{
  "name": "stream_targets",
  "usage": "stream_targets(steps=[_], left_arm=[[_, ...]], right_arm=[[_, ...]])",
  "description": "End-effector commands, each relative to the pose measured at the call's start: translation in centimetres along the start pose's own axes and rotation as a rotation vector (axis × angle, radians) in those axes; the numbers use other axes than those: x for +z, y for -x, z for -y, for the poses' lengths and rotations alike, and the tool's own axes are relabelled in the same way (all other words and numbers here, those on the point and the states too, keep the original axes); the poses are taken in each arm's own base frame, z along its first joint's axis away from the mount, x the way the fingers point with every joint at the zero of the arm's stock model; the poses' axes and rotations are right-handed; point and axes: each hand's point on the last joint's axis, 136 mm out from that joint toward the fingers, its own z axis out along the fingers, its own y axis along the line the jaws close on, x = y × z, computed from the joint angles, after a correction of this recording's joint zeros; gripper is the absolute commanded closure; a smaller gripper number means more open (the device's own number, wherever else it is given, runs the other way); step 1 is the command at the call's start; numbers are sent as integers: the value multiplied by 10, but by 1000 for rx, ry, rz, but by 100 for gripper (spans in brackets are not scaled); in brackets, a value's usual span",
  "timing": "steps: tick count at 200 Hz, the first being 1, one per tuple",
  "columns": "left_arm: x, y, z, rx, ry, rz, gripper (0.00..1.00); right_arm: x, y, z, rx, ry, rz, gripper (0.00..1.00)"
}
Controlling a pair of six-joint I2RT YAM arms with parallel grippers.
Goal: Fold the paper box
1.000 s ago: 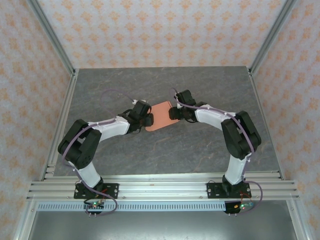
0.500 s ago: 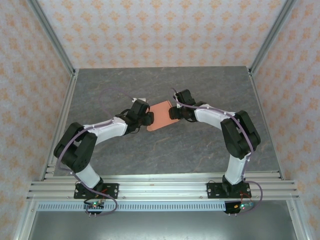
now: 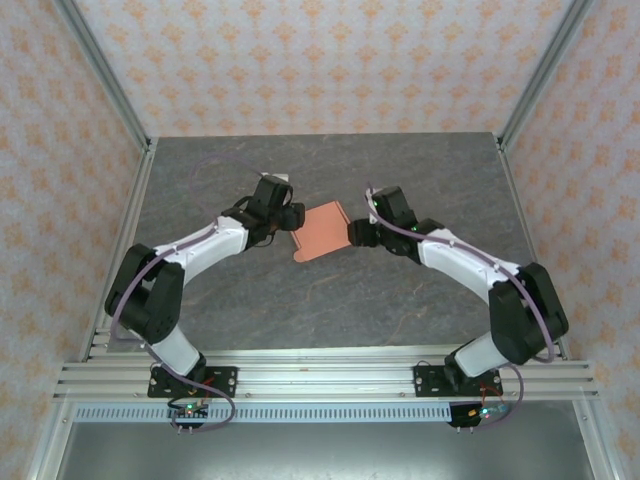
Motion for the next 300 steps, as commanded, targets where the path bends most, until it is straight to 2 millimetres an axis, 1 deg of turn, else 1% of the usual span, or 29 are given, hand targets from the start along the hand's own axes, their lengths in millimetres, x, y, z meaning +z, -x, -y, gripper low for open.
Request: stream_targets(steps=[1, 20, 34, 37, 38, 42, 45, 58, 71, 96, 115, 132, 147, 170, 191, 204, 225, 252, 277, 300], left_arm=[[16, -2, 5, 48, -56, -113, 36], [31, 5, 5, 63, -74, -161, 36], [41, 8, 5, 76, -96, -192, 35], [41, 12, 7, 77, -105, -192, 35], [45, 8, 5, 77, -102, -206, 35], [51, 5, 5, 79, -108, -230, 35], [54, 4, 5, 78, -117, -242, 34], [63, 2, 9, 67, -176, -290, 34], [68, -1, 14, 52, -243, -330, 34], [70, -1, 15, 14, -314, -356, 33], [69, -7, 19, 3, -369, -391, 34], [66, -15, 24, -14, -415, -409, 34], [62, -20, 30, -41, -457, -408, 35], [54, -28, 38, -94, -518, -409, 38], [47, -39, 38, -127, -538, -412, 38], [44, -42, 36, -127, -530, -406, 38], [48, -43, 29, -108, -484, -410, 35], [55, -38, 31, -101, -485, -415, 34], [62, -39, 29, -99, -470, -432, 36], [67, -47, 27, -108, -467, -447, 41]], right_arm=[[0, -29, -24, 95, 119, -54, 43], [2, -33, -36, 173, 182, -43, 42], [11, -36, -47, 253, 250, -45, 41], [13, -36, -48, 272, 263, -45, 41], [14, -37, -49, 278, 267, -47, 41], [18, -37, -51, 296, 282, -48, 41], [20, -40, -52, 311, 292, -56, 41], [30, -39, -56, 348, 327, -58, 41], [38, -35, -59, 363, 346, -46, 41], [52, -27, -61, 374, 350, -49, 41], [62, -23, -58, 399, 356, -50, 41], [65, -15, -54, 422, 372, -35, 42], [65, -10, -48, 431, 374, -26, 43], [66, -5, -31, 450, 357, -18, 44], [62, -2, -19, 456, 346, -17, 44], [60, -2, -13, 453, 333, -18, 44], [59, -3, -10, 452, 325, -20, 45], [58, -3, -12, 475, 347, -17, 47], [59, -6, -13, 489, 357, -16, 54], [60, -7, -12, 494, 357, -13, 62]])
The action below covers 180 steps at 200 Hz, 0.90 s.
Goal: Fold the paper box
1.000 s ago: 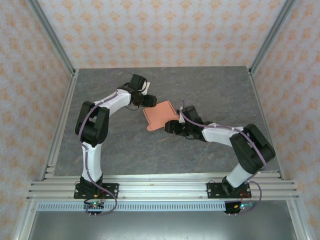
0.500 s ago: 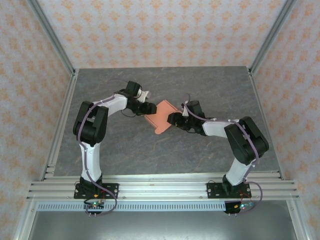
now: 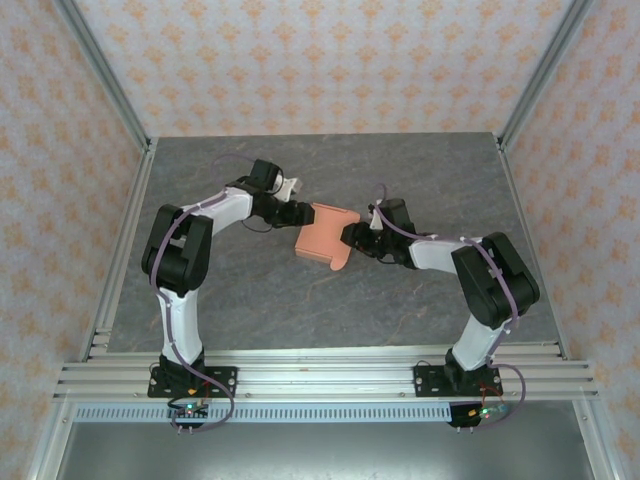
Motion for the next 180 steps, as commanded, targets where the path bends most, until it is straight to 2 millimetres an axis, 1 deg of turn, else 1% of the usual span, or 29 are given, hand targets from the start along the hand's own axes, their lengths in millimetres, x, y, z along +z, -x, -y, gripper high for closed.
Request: stream_targets(steps=[1, 32, 39, 50, 61, 72, 93, 129, 156, 180], left_arm=[[9, -7, -11, -18, 24, -33, 41], [17, -15, -16, -36, 19, -54, 51], [18, -16, -17, -40, 18, -58, 55], [19, -18, -18, -48, 19, -64, 61], [20, -20, -19, -57, 17, -67, 63], [21, -22, -18, -67, 3, -68, 66], [22, -26, -16, -89, -23, -74, 66], [21, -28, -5, -115, -86, -66, 67], [24, -31, -1, -138, -128, -65, 69], [27, -34, 1, -142, -141, -69, 69]], right_arm=[[-3, 4, -8, -11, 39, 22, 62], [-2, 7, -10, 4, 61, 33, 75], [-2, 7, -11, 11, 68, 36, 78], [-2, 9, -15, 21, 94, 47, 84], [-3, 10, -20, 42, 128, 59, 89], [-6, 13, -27, 58, 166, 77, 91], [-12, 17, -38, 82, 225, 105, 95], [-28, 24, -54, 84, 278, 151, 99], [-38, 28, -66, 76, 310, 177, 100], [-43, 30, -73, 68, 320, 188, 100]])
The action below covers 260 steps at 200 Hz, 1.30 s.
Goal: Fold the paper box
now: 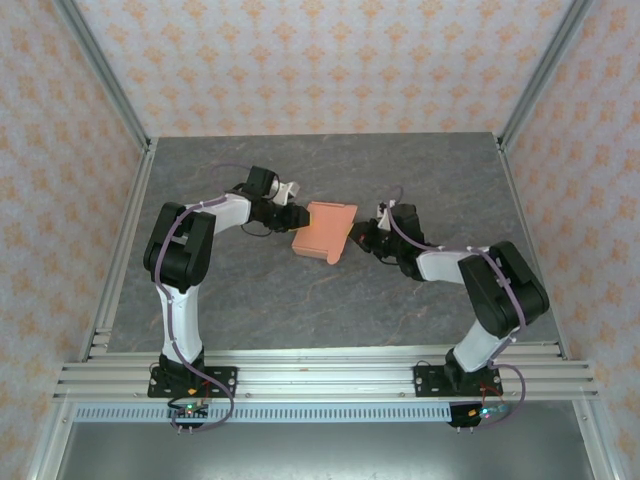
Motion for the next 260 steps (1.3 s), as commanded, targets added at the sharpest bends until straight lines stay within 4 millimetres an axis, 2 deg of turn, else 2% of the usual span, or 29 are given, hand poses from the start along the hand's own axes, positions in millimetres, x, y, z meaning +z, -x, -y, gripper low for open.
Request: stream_targets(steps=[1, 49, 98, 155, 260], left_arm=[[13, -28, -1, -57, -6, -74, 69], [26, -39, 5, -49, -28, -103, 70], [28, -39, 7, -56, -45, -100, 70], [32, -42, 12, -46, -51, -109, 70], [32, -42, 21, -40, -69, -107, 66]], right_arm=[[-10, 10, -52, -77, 160, 44, 100], [-12, 10, -65, -85, 179, 54, 100], [-19, 12, -75, -105, 178, 80, 100], [-16, 10, -75, -102, 142, 83, 100], [-25, 15, -83, -127, 89, 114, 100]])
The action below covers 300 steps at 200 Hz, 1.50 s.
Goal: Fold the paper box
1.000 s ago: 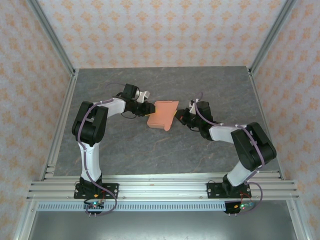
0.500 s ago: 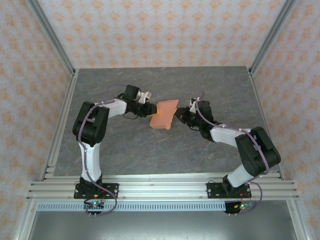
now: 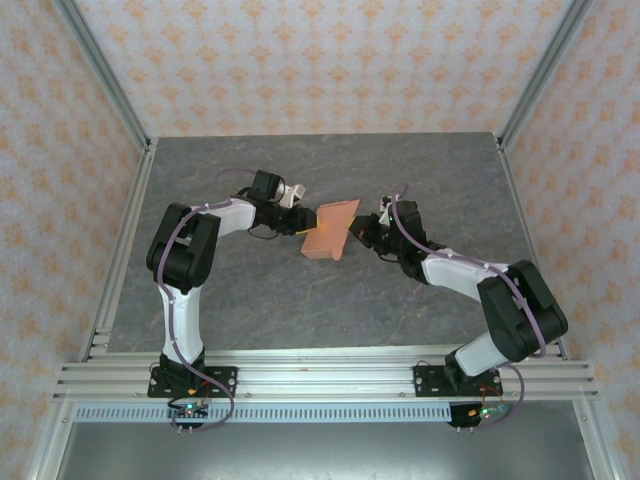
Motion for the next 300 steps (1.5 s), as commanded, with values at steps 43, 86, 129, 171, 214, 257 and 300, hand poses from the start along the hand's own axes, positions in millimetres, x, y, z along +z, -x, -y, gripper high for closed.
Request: stream_targets(steps=[43, 86, 129, 171, 214, 257, 300], left_arm=[[22, -36, 1, -25, 7, -101, 64], [22, -37, 2, -22, 4, -102, 63], [22, -36, 6, -15, 0, -102, 63], [15, -31, 3, -5, 55, -74, 63], [-9, -21, -4, 33, 195, 17, 57], [-54, -18, -4, 95, 338, 204, 49], [-76, -63, 29, 359, 425, 414, 33]], right_arm=[[-6, 10, -55, -102, 103, 27, 100], [-3, 10, -45, -110, 36, 27, 100], [2, 5, -25, -125, -46, 21, 100], [10, -6, -12, -126, -88, 3, 100], [12, -7, -11, -138, -114, 21, 100], [19, -8, -10, -136, -129, 22, 100], [21, -7, -11, -127, -128, 21, 100]])
